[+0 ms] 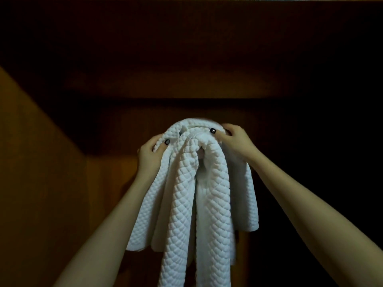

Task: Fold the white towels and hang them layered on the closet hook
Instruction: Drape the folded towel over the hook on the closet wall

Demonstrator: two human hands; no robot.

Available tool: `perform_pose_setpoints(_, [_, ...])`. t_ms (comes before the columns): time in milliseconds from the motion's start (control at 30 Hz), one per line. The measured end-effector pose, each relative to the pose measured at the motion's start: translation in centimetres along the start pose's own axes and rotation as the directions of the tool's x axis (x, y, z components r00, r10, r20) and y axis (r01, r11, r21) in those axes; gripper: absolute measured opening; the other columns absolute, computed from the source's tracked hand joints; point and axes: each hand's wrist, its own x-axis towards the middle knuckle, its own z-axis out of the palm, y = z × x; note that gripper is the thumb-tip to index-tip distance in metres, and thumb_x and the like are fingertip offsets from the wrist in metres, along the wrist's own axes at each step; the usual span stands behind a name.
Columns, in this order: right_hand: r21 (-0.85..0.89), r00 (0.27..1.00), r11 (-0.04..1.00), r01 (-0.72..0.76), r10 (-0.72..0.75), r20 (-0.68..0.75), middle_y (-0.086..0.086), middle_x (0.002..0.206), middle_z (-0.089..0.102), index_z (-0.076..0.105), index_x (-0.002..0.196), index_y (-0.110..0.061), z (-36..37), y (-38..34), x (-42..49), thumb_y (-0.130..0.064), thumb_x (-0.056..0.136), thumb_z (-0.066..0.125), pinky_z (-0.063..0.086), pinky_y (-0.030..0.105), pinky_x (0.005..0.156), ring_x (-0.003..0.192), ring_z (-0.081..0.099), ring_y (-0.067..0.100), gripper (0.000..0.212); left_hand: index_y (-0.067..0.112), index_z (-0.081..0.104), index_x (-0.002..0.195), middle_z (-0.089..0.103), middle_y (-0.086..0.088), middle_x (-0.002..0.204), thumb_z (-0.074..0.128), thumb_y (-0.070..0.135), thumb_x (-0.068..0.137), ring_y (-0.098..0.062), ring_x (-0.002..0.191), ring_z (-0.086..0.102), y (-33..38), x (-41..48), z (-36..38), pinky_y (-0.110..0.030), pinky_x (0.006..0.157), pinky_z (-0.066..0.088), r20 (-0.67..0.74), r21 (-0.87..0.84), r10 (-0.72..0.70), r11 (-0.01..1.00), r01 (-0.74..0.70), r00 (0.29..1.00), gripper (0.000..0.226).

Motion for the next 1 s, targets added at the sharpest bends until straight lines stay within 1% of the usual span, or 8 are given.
perform_pose_setpoints(167, [-0.037,0.989,0.998,0.052,-0.056,-0.136,-0.020,0.050,0.055,0.058,0.070,-0.030,-0.6,0.7,0.3,-0.020,0.094,0.059,0.029,0.010,0.042,0.045,0.046,-0.007,0.026,0.009,0.071,0.092,0.063,0.009,0.074,0.064,0.015,0.092,0.008,0.064,0.053,1.6,4.2,1.5,-0.015,0.060,0.040,-0.049,0.210,0.075,0.976,-0.064,0.996,0.009])
perform_pose_setpoints(267, [-0.015,0.965,1.000,0.014,-0.017,-0.263,-0.013,0.060,0.055,0.061,0.075,-0.023,-1.0,2.0,-0.8,-0.021,0.094,0.058,0.032,0.011,0.047,0.051,0.048,-0.006,0.019,0.008,0.073,0.096,0.068,0.003,0.080,0.065,0.015,0.090,0.011,0.066,0.055,2.0,5.1,2.6,-0.008,0.060,0.040,0.014,0.267,0.089,0.959,-0.090,0.996,0.012])
perform_pose_setpoints(400, [0.059,0.993,0.997,-0.039,0.045,-0.105,-0.015,0.095,0.068,0.065,0.112,-0.026,0.5,3.7,-4.4,-0.042,0.093,0.059,0.050,0.014,0.067,0.082,0.063,-0.003,0.026,0.032,0.072,0.094,0.073,0.010,0.088,0.067,0.027,0.090,-0.002,0.082,0.066,1.2,3.4,1.3,-0.022,0.071,0.052,0.130,0.063,0.013,0.998,-0.021,0.991,0.009])
perform_pose_setpoints(500, [0.105,0.988,0.987,-0.124,0.132,-0.078,-0.010,0.109,0.067,0.061,0.124,-0.023,1.6,4.5,-6.7,-0.046,0.095,0.056,0.055,0.029,0.080,0.097,0.064,0.006,0.037,0.038,0.068,0.105,0.073,0.012,0.099,0.065,0.026,0.092,-0.001,0.093,0.067,0.3,1.7,-0.3,-0.019,0.075,0.052,0.240,-0.020,-0.029,0.999,0.034,0.970,0.018])
perform_pose_setpoints(600, [0.089,0.983,0.986,-0.143,0.152,-0.102,0.002,0.100,0.068,0.064,0.113,-0.015,1.5,4.4,-7.4,-0.034,0.100,0.052,0.052,0.040,0.076,0.087,0.064,0.021,0.026,0.025,0.068,0.109,0.070,0.012,0.095,0.061,0.022,0.096,-0.001,0.085,0.063,-1.0,0.5,-1.4,-0.023,0.075,0.050,0.260,0.100,-0.072,0.994,0.047,0.963,0.015])
perform_pose_setpoints(700, [0.105,0.981,0.988,-0.112,0.126,-0.148,-0.005,0.089,0.062,0.063,0.106,-0.016,1.0,3.1,-6.6,-0.026,0.102,0.051,0.045,0.026,0.068,0.076,0.055,0.008,0.016,0.011,0.071,0.111,0.068,0.008,0.089,0.061,0.017,0.095,0.006,0.077,0.057,-0.8,0.2,-2.7,-0.015,0.070,0.045,0.134,0.237,-0.011,0.971,-0.021,0.991,0.020])
perform_pose_setpoints(800, [0.115,0.980,0.989,-0.091,0.109,-0.165,-0.004,0.098,0.065,0.064,0.113,-0.013,0.8,1.9,-5.6,-0.025,0.101,0.051,0.048,0.027,0.077,0.085,0.059,0.007,0.021,0.010,0.071,0.111,0.068,0.010,0.088,0.062,0.014,0.093,0.014,0.073,0.055,-0.9,-0.5,-4.2,-0.009,0.067,0.043,0.047,0.242,0.007,0.970,-0.019,0.999,0.021])
perform_pose_setpoints(1000, [0.188,0.970,0.953,-0.238,0.244,-0.011,-0.005,0.129,0.061,0.054,0.135,-0.022,1.9,1.0,-8.0,-0.045,0.103,0.043,0.049,0.037,0.101,0.117,0.058,0.011,0.041,0.006,0.056,0.132,0.064,-0.001,0.119,0.050,0.011,0.101,0.006,0.098,0.061,-1.2,-5.8,-2.0,-0.010,0.083,0.048,0.268,0.097,-0.203,0.978,0.183,0.942,0.032])
